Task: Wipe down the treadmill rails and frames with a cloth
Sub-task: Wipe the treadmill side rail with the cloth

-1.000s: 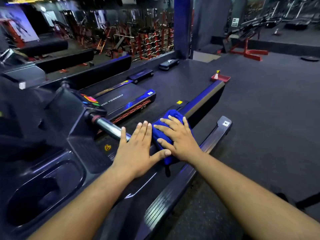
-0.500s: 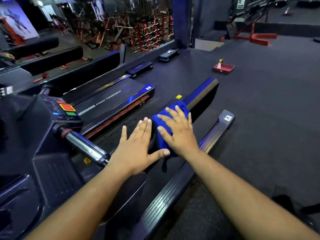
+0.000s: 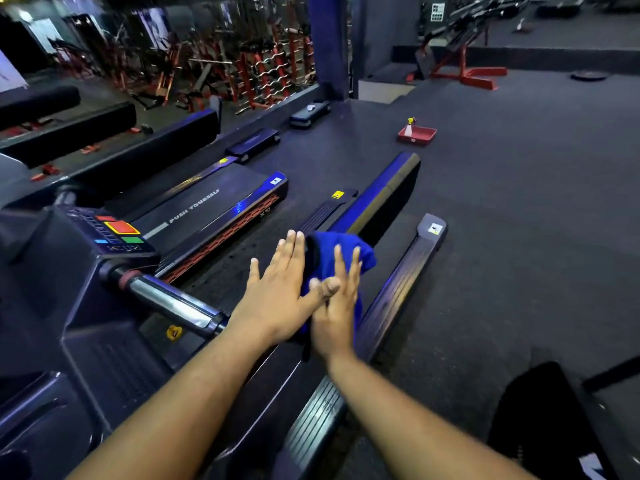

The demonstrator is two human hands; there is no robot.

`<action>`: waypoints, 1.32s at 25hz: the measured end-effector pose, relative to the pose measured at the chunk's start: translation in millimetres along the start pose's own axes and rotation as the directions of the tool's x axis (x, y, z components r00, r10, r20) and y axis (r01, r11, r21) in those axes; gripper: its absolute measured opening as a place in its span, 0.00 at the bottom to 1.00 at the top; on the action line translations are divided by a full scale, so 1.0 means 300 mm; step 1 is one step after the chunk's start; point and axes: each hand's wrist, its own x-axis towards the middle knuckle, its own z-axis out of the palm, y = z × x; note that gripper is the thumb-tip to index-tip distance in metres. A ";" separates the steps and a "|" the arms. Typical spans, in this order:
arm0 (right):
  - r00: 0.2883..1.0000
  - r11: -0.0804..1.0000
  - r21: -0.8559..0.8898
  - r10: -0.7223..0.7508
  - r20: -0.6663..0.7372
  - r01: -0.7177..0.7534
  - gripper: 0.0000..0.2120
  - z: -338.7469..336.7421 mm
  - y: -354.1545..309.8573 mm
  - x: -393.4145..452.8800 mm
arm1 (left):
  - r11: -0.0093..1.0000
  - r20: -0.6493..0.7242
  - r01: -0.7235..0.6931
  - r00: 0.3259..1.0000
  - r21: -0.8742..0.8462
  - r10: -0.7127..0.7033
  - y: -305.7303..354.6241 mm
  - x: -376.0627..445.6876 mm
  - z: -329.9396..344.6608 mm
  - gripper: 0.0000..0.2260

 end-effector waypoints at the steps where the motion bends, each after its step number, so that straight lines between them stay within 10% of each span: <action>1: 0.999 1.000 0.013 -0.011 0.033 0.011 0.28 0.014 -0.013 -0.074 | 1.000 -0.007 -0.010 1.000 -0.016 0.010 -0.002 -0.002 0.000 0.56; 5: 0.999 0.999 -0.001 -0.040 -0.027 0.040 0.26 -0.021 0.056 0.100 | 0.995 -0.020 -0.036 0.999 0.094 0.039 0.007 -0.008 0.007 0.55; 10: 0.952 0.959 -0.025 0.275 -0.138 -0.281 0.25 -0.105 0.088 0.443 | 0.971 -0.020 0.008 1.000 0.239 -0.003 0.030 0.002 0.010 0.53; 12: 0.999 0.960 -0.279 0.001 0.033 0.009 0.22 -0.124 0.053 0.469 | 0.958 -0.056 0.032 0.998 0.286 -0.017 0.068 0.054 0.011 0.53; 16: 0.800 0.680 -0.451 -0.362 0.479 0.578 0.22 -0.264 0.134 0.670 | 0.947 -0.104 0.055 0.994 0.316 -0.023 0.202 0.257 0.038 0.53; 22: 0.921 0.689 -0.640 -0.108 0.375 0.341 0.21 -0.369 0.271 1.157 | 0.939 -0.087 0.128 0.991 0.318 -0.106 0.361 0.558 0.067 0.52; 27: 0.678 0.634 -0.339 -0.419 0.604 0.694 0.22 -0.425 0.329 1.148 | 0.946 -0.085 0.158 0.987 0.283 -0.139 0.435 0.749 0.079 0.51; 29: 0.819 0.797 -0.337 -0.311 0.481 0.501 0.24 -0.442 0.371 1.263 | 0.944 -0.079 0.164 0.986 0.285 -0.148 0.447 0.795 0.085 0.50; 31: 0.949 0.986 -0.093 0.157 0.275 -0.137 0.27 -0.442 0.387 1.279 | 0.952 -0.070 0.169 0.985 0.255 -0.156 0.451 0.816 0.086 0.50; 33: 0.782 0.722 0.326 0.482 0.395 -0.610 0.21 -0.406 0.417 1.143 | 0.956 -0.075 0.161 0.986 0.245 -0.147 0.453 0.827 0.089 0.50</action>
